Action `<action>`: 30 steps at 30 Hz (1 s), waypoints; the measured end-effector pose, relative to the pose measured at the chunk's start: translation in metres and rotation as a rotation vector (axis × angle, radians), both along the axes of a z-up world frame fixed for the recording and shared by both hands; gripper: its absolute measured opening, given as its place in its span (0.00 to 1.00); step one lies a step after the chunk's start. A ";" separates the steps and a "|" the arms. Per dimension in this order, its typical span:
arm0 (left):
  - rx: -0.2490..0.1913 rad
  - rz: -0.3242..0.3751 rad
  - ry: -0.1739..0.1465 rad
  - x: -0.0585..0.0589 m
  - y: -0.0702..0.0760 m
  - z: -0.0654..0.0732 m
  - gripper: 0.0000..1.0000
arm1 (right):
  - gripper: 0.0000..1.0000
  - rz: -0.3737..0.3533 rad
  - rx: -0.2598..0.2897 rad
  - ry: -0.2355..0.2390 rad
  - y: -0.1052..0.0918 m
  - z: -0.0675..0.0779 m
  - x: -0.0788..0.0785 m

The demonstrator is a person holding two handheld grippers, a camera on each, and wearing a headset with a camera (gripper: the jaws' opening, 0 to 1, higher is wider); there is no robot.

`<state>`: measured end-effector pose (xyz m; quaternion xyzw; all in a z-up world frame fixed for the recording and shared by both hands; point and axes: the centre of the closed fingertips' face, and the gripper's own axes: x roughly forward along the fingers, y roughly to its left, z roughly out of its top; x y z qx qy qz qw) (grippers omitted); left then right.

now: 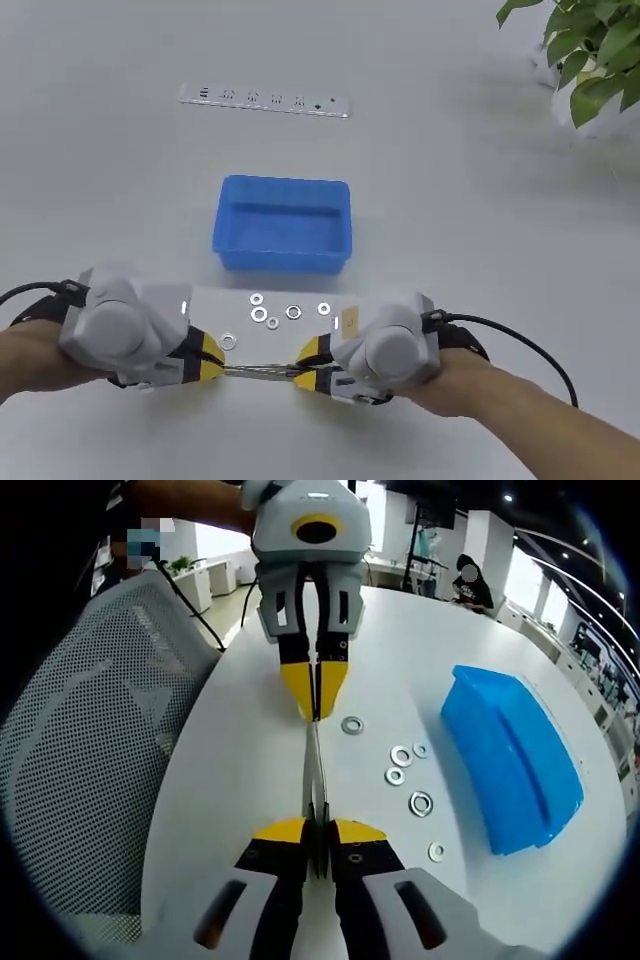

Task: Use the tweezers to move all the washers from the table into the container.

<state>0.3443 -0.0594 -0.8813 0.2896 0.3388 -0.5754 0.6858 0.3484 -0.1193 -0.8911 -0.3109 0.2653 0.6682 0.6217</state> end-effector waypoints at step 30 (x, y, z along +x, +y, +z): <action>-0.025 -0.014 -0.024 -0.002 -0.013 0.044 0.05 | 0.12 0.033 -0.004 -0.017 0.001 0.006 -0.003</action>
